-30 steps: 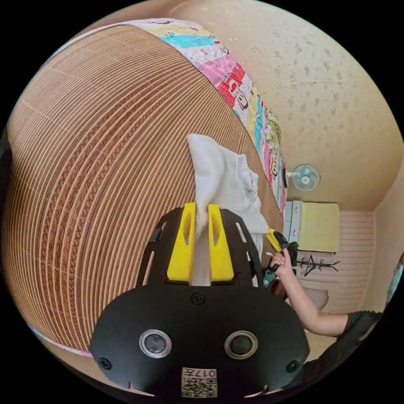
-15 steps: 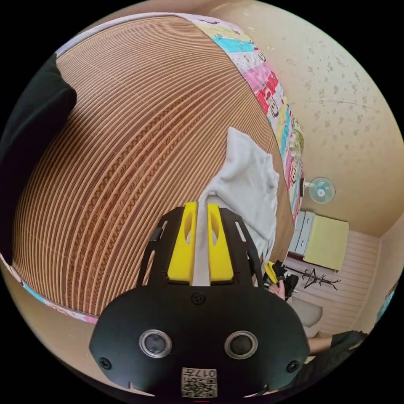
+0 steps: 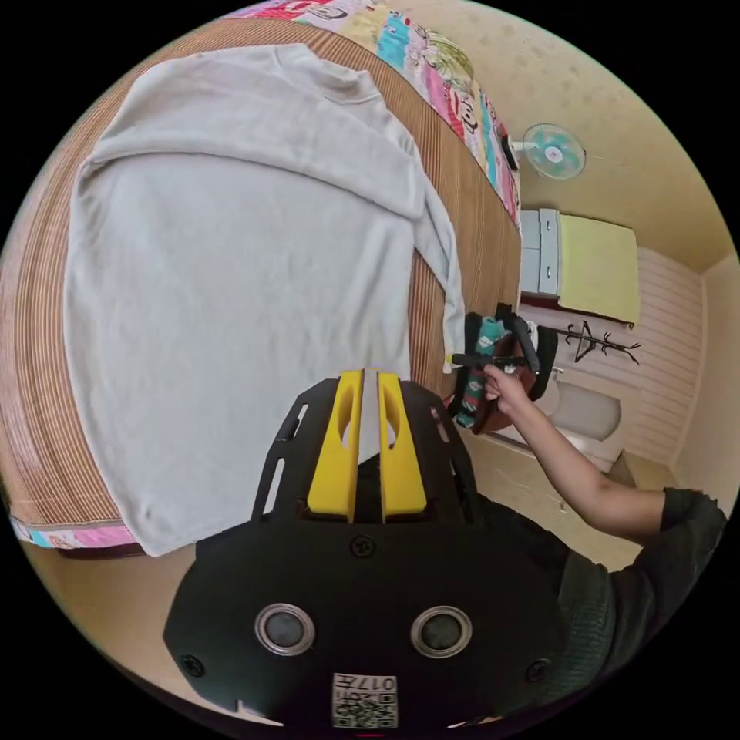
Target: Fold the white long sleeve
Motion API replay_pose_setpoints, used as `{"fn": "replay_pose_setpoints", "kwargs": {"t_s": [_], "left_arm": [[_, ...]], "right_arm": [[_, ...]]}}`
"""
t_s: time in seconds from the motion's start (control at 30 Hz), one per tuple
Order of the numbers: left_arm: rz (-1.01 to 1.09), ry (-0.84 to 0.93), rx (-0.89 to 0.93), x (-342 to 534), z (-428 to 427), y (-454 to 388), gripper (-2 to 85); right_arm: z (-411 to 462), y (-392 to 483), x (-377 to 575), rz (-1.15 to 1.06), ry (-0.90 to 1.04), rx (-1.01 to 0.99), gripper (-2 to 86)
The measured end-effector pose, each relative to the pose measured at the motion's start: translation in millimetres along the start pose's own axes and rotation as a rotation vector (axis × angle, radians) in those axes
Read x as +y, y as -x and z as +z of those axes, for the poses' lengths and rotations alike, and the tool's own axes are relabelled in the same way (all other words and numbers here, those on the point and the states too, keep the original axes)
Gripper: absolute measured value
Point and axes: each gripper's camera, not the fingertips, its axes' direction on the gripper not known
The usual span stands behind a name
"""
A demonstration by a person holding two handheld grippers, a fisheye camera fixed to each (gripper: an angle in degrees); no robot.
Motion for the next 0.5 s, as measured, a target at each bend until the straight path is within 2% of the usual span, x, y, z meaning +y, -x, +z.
{"fn": "replay_pose_setpoints", "kwargs": {"t_s": [0.07,0.13,0.17,0.23,0.33,0.43,0.5], "left_arm": [[0.112,0.036,-0.012,-12,12,-33,4.6],[0.208,0.047,-0.021,-21,19,-68,5.9],[0.276,0.042,-0.015,-26,21,-92,7.7],[0.382,0.035,0.019,-32,21,-129,10.8],[0.554,0.004,0.009,-37,13,-193,14.7],[0.701,-0.044,-0.108,-40,7,-247,17.1],[0.77,-0.026,-0.242,-46,15,-278,14.0]], "right_arm": [[-17,-16,8,-0.037,-0.003,-0.204,3.5],[-52,-36,31,-0.106,-0.114,-0.576,3.1],[-61,-41,37,-0.128,-0.145,-0.672,3.0],[-89,-57,59,-0.194,-0.233,-1.0,2.9],[-120,-60,77,-0.329,-0.304,-1.192,3.0],[-139,-56,77,-0.4,-0.291,-1.252,3.3],[-152,-54,74,-0.445,-0.307,-1.266,3.8]]}}
